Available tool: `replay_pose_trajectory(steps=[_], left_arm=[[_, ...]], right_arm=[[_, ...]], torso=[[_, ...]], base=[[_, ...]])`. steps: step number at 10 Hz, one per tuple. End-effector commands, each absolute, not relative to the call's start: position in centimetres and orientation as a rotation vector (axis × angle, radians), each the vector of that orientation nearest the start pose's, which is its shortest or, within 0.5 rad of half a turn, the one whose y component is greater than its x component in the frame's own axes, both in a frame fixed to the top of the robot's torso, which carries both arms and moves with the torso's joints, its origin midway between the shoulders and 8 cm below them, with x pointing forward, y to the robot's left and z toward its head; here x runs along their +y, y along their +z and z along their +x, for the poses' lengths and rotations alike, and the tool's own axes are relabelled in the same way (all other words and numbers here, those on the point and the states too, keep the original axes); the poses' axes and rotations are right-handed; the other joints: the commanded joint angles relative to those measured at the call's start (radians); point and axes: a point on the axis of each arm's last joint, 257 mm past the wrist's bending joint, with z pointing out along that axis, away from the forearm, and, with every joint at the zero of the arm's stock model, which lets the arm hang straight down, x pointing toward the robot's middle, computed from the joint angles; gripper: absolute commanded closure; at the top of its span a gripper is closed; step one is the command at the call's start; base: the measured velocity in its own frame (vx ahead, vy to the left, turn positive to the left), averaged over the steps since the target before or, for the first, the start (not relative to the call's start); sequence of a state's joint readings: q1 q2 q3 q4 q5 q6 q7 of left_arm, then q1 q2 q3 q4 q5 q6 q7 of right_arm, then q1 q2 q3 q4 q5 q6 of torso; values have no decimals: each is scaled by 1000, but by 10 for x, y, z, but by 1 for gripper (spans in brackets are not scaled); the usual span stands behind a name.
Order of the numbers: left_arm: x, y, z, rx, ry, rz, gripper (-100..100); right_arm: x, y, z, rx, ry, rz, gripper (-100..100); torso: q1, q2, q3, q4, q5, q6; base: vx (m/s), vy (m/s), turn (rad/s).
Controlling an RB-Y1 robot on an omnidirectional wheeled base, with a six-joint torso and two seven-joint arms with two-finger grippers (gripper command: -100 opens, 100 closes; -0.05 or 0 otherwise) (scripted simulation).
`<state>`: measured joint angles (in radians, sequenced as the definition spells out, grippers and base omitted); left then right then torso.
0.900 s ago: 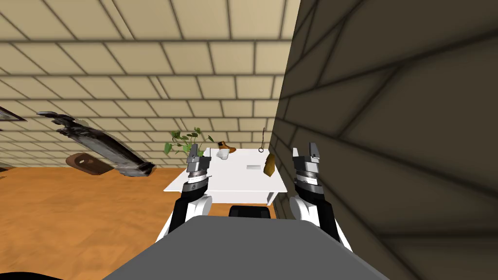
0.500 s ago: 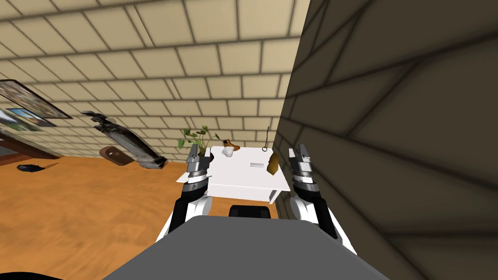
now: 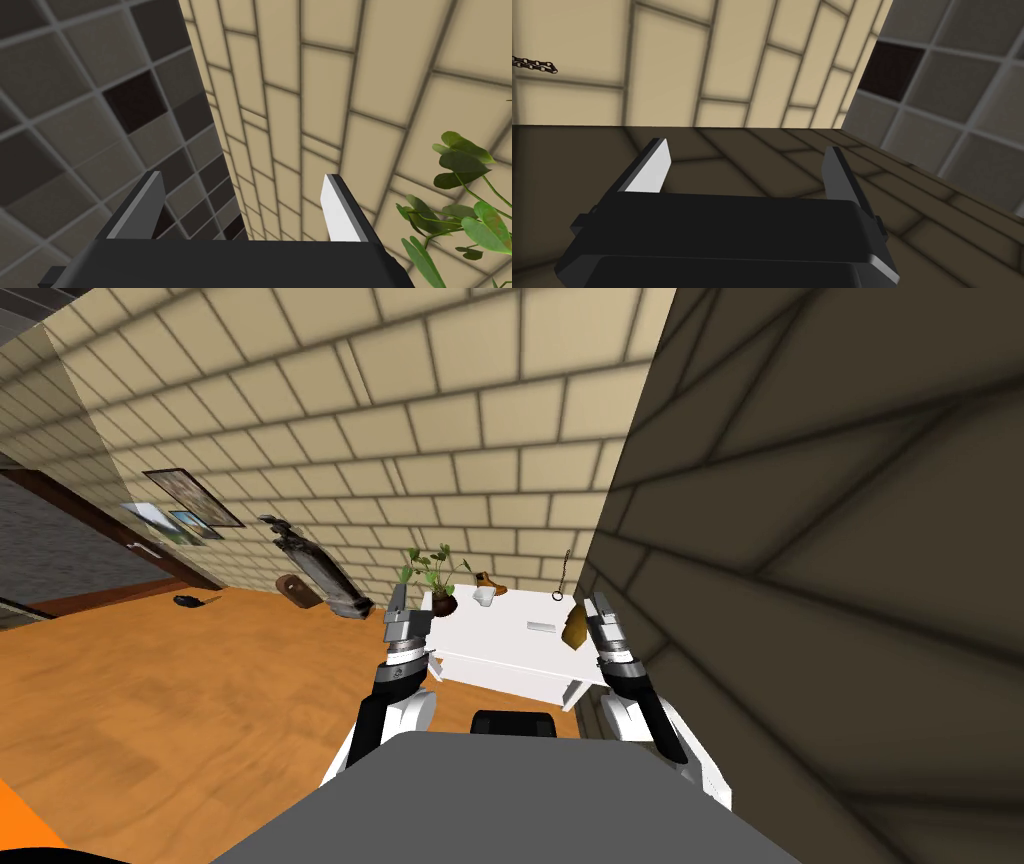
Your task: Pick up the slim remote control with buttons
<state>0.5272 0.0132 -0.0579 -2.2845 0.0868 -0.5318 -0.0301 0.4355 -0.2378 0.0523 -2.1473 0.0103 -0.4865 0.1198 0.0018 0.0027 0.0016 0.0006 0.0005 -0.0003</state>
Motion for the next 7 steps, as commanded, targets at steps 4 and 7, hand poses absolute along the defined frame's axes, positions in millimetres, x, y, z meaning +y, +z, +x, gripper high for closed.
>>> replay_pose_trajectory(steps=[4,7], left_arm=[[272,23,337,568,-1379,-693,0],[272,23,337,568,-1379,-694,0]], right_arm=[[-233,-74,397,1104,1124,358,-100],[-235,-114,406,1239,1052,278,-100]], torso=[[0,0,0,0,0,0],[-1,-1,-1,0,0,0]], base=[[-36,49,264],[-23,40,280]])
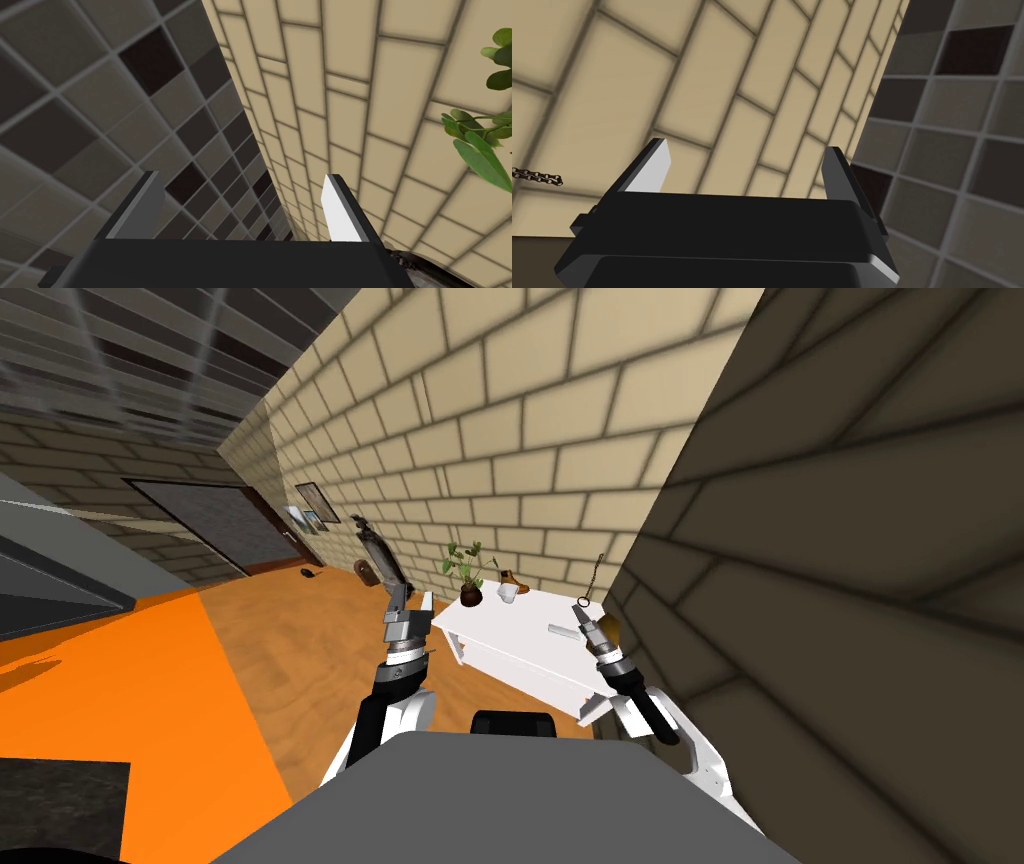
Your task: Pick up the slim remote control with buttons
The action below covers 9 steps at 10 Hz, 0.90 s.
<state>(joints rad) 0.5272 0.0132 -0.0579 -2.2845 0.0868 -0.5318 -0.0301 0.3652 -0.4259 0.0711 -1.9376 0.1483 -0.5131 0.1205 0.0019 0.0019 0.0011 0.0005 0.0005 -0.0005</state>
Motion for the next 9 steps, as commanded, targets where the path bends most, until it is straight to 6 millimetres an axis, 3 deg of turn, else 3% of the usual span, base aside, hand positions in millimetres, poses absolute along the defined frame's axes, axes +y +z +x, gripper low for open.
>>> replay_pose_trajectory(steps=[1,4,9], left_arm=[[272,23,337,568,-1379,-693,0],[272,23,337,569,-1378,-694,0],[272,23,337,569,-1378,-693,0]], right_arm=[[-239,-124,407,1263,1037,281,-100],[-242,-159,409,1390,965,176,-100],[-264,-223,408,1566,860,105,-100]], torso=[[0,0,0,0,0,0],[-2,0,0,0,0,1],[-2,-1,0,0,0,0]], base=[[-21,30,139],[-14,26,258],[-9,14,221]])
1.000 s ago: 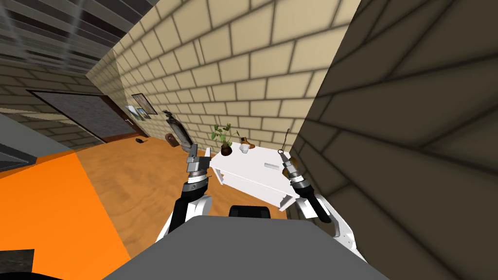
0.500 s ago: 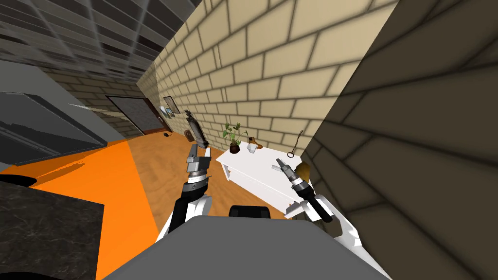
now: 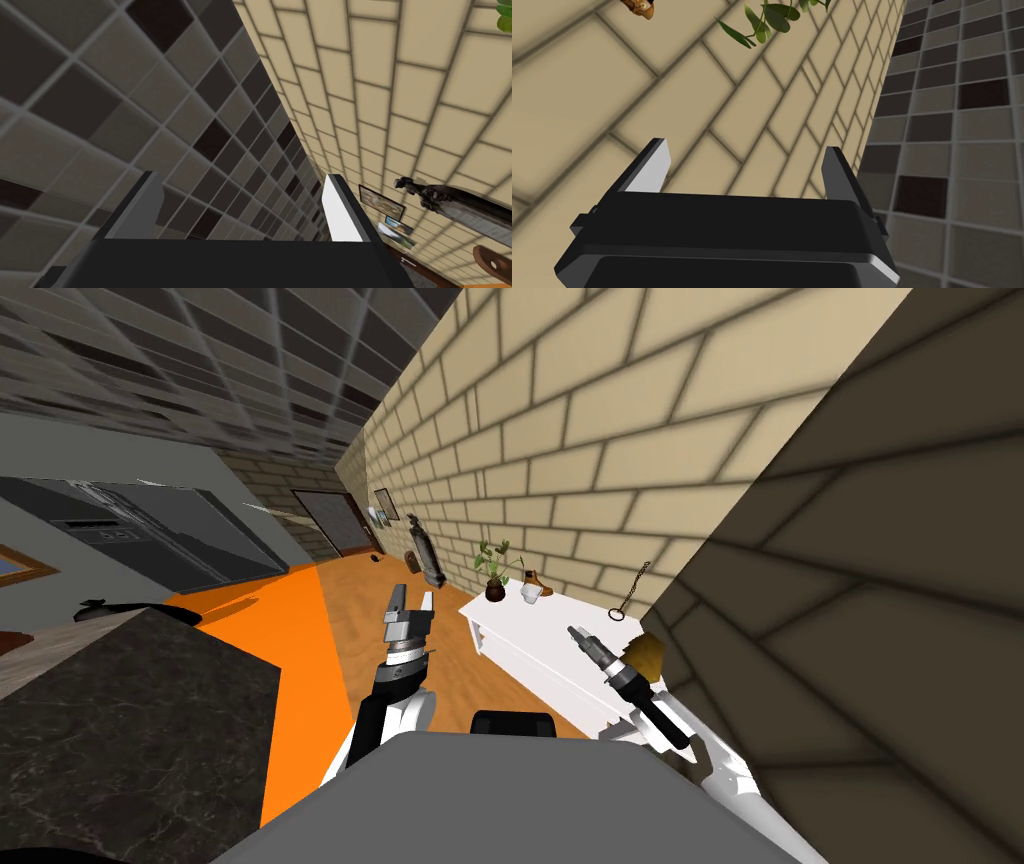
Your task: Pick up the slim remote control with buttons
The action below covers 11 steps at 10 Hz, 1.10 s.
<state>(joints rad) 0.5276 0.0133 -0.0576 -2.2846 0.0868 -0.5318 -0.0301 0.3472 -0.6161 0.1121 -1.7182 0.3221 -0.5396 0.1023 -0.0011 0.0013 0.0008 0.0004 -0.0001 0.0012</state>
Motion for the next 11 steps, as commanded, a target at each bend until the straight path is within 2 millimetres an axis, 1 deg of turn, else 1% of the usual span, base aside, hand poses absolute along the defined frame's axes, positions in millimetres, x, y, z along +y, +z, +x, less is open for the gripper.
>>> replay_pose_trajectory(steps=[1,2,3,4,5,7,8,9,10,11], left_arm=[[272,23,337,569,-1378,-694,0],[272,23,337,569,-1378,-694,0],[272,23,337,569,-1378,-693,0],[272,23,337,569,-1378,-694,0],[272,23,337,569,-1378,-693,0],[272,23,337,569,-1378,-693,0],[272,23,337,569,-1378,-693,0],[272,23,337,569,-1378,-694,0],[272,23,337,569,-1378,-693,0],[272,23,337,569,-1378,-694,0]], right_arm=[[-264,-223,408,1566,860,105,-100],[-270,-243,404,1631,822,50,-100],[-275,-250,403,1644,812,61,-100],[-281,-269,398,1708,775,6,-100],[-287,-277,397,1724,764,19,-100],[-307,-318,381,1853,695,-61,-100],[-316,-330,377,1883,668,-63,-100],[-330,-350,366,1951,630,-99,-100],[-333,-355,364,1963,619,-102,-100],[-347,-373,352,2028,583,-138,-100]], torso=[[0,0,0,0,0,0],[0,0,0,0,0,0],[0,0,0,0,0,-1],[0,-1,0,0,0,0],[0,-1,0,0,0,-1],[-1,-1,-1,0,0,-1],[-1,-2,-1,0,0,-1],[-2,-1,-1,0,0,1],[-2,-1,-1,0,0,-1],[-2,-1,0,0,0,0]], base=[[0,1,-35],[-1,12,271],[0,4,239],[4,5,409],[6,-6,157],[9,-5,393],[12,-19,182],[9,-14,365],[6,-21,204],[9,-15,397]])
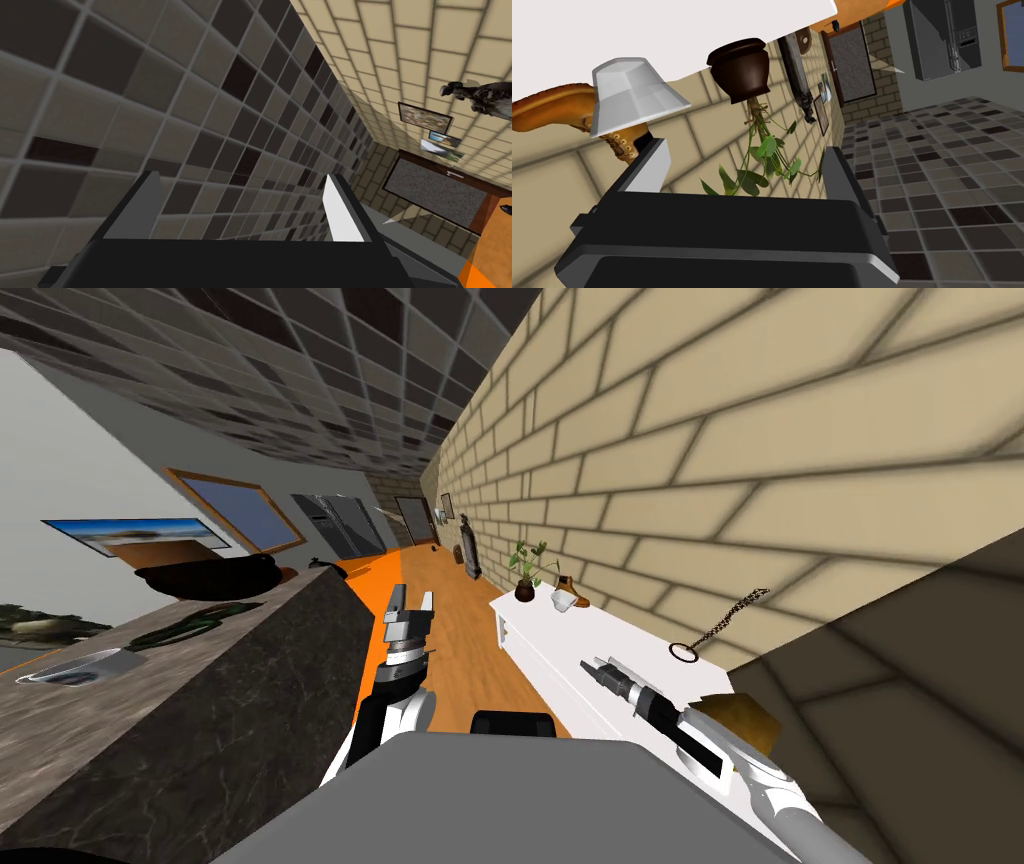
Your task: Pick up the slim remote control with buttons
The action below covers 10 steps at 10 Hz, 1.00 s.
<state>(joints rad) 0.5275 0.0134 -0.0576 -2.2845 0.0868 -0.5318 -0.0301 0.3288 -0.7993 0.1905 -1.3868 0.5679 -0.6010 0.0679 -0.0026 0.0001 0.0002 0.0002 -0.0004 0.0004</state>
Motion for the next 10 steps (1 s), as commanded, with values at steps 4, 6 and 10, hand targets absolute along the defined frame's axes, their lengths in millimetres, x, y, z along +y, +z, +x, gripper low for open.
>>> replay_pose_trajectory(steps=[4,6,10], left_arm=[[272,23,337,569,-1378,-694,0],[272,23,337,569,-1378,-694,0],[272,23,337,569,-1378,-694,0]], right_arm=[[-390,-418,316,2191,477,-213,-100],[-395,-422,313,2203,466,-207,-100],[-459,-464,256,2413,323,-285,-100]], torso=[[-1,0,0,0,0,2],[-1,0,0,0,0,1],[-1,0,0,0,0,1]], base=[[14,-29,235],[3,-26,108],[3,-34,301]])
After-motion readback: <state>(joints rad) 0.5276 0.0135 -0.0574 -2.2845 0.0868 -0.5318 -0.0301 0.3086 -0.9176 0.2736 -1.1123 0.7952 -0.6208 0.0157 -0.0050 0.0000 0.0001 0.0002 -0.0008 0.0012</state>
